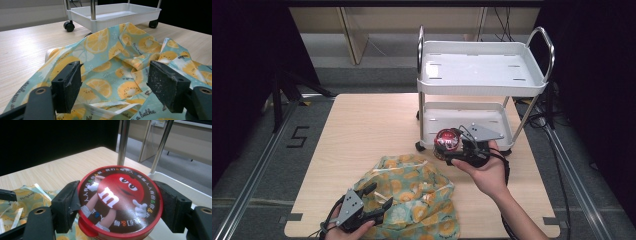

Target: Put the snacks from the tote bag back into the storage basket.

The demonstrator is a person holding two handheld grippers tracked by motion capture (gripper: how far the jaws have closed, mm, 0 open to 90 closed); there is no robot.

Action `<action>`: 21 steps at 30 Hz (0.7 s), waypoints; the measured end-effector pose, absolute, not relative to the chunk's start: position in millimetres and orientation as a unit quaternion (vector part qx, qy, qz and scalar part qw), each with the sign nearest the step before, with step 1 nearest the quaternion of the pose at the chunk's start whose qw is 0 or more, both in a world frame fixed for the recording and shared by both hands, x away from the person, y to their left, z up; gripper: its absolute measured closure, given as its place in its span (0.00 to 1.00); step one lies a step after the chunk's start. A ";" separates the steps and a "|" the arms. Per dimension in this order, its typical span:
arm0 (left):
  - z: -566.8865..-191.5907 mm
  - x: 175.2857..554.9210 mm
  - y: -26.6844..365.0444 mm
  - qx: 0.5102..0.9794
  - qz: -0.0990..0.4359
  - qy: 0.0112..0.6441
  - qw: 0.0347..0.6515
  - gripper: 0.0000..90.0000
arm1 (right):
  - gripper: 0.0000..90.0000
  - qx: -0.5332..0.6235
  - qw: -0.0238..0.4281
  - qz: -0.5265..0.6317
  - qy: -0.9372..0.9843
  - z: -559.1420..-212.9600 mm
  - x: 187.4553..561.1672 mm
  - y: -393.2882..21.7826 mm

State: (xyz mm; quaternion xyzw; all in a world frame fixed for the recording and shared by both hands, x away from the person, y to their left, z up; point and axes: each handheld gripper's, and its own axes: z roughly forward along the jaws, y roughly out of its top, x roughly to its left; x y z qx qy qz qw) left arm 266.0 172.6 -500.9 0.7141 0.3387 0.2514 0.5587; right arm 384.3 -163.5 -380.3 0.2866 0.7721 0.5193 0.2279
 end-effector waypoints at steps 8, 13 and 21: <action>-501.2 266.0 172.3 0.712 0.251 0.340 0.561 0.30 | 0.30 0.288 0.235 0.514 0.773 -378.6 386.5 -169.2; -501.2 266.3 172.4 0.712 0.252 0.337 0.561 0.30 | 0.30 0.305 0.227 0.515 0.768 -378.2 386.1 -171.3; -501.2 266.3 172.4 0.712 0.252 0.337 0.562 0.30 | 0.30 0.299 0.235 0.515 0.768 -378.3 388.8 -174.3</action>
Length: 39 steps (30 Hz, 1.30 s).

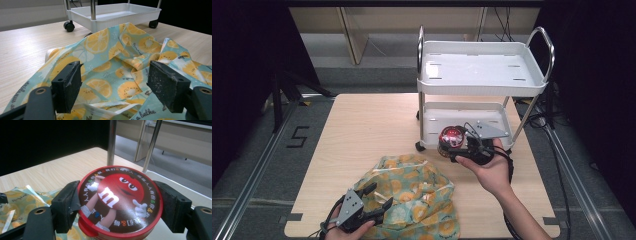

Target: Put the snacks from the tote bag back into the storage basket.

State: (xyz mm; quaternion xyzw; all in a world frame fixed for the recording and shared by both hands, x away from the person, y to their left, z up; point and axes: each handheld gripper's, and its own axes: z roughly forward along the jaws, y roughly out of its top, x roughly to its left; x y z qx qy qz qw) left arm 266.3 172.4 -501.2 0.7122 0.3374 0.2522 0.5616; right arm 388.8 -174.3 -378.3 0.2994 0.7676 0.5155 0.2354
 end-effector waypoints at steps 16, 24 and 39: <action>-500.9 266.3 172.8 0.714 0.252 0.338 0.559 0.30 | 0.30 0.316 0.236 0.508 0.766 -379.3 391.3 -180.2; -500.6 266.8 173.2 0.717 0.253 0.335 0.556 0.30 | 0.30 0.317 0.243 0.505 0.765 -380.1 394.5 -183.5; -500.9 268.4 173.6 0.717 0.255 0.329 0.559 0.30 | 0.30 0.333 0.241 0.509 0.756 -383.3 404.5 -186.2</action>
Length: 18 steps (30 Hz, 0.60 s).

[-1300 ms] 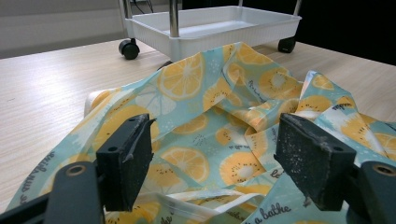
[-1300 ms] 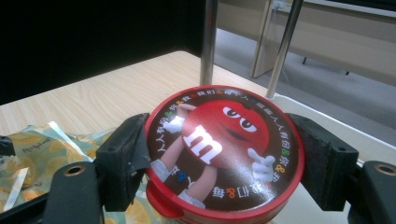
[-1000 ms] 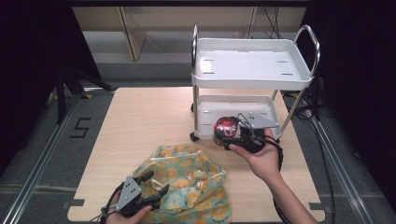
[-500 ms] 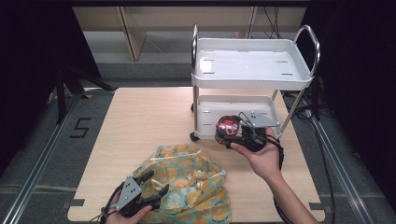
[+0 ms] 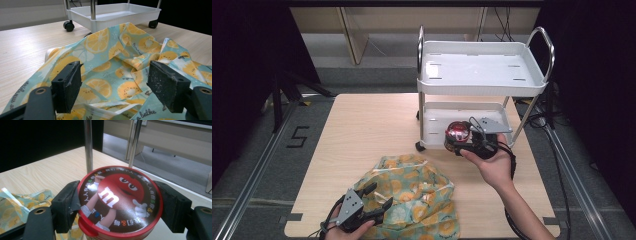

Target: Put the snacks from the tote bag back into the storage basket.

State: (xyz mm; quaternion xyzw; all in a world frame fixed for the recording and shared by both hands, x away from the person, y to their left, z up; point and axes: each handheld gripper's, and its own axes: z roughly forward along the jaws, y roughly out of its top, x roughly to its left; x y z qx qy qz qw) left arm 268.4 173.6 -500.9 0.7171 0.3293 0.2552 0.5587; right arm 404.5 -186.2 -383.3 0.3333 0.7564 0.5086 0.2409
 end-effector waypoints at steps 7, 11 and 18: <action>-501.0 268.5 173.6 0.716 0.255 0.329 0.560 0.30 | 0.30 0.331 0.244 0.502 0.761 -386.7 409.9 -184.9; -501.0 268.7 173.8 0.717 0.256 0.329 0.559 0.30 | 0.30 0.330 0.245 0.500 0.763 -388.2 413.0 -184.9; -501.0 268.5 173.9 0.716 0.256 0.329 0.559 0.30 | 0.30 0.334 0.248 0.497 0.762 -390.6 416.2 -182.0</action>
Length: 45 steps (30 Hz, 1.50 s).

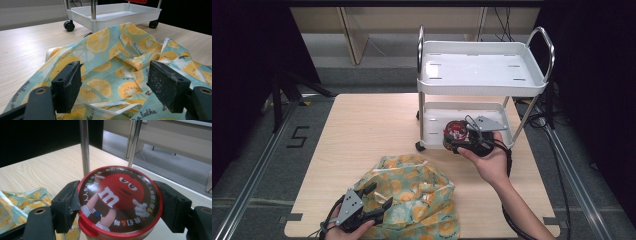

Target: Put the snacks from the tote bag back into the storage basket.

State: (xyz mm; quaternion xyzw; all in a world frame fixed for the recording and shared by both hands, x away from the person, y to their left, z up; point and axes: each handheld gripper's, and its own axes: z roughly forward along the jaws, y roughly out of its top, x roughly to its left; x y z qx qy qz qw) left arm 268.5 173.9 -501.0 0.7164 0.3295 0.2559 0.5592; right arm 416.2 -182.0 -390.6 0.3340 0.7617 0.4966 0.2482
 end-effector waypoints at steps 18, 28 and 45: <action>-500.9 268.2 173.8 0.717 0.256 0.329 0.558 0.30 | 0.30 0.338 0.241 0.486 0.769 -390.8 426.4 -178.6; -501.2 268.9 173.5 0.716 0.258 0.325 0.562 0.30 | 0.30 0.333 0.252 0.482 0.770 -391.6 432.1 -180.1; -501.2 268.9 173.5 0.717 0.257 0.324 0.561 0.30 | 0.30 0.334 0.243 0.479 0.775 -391.5 437.2 -174.0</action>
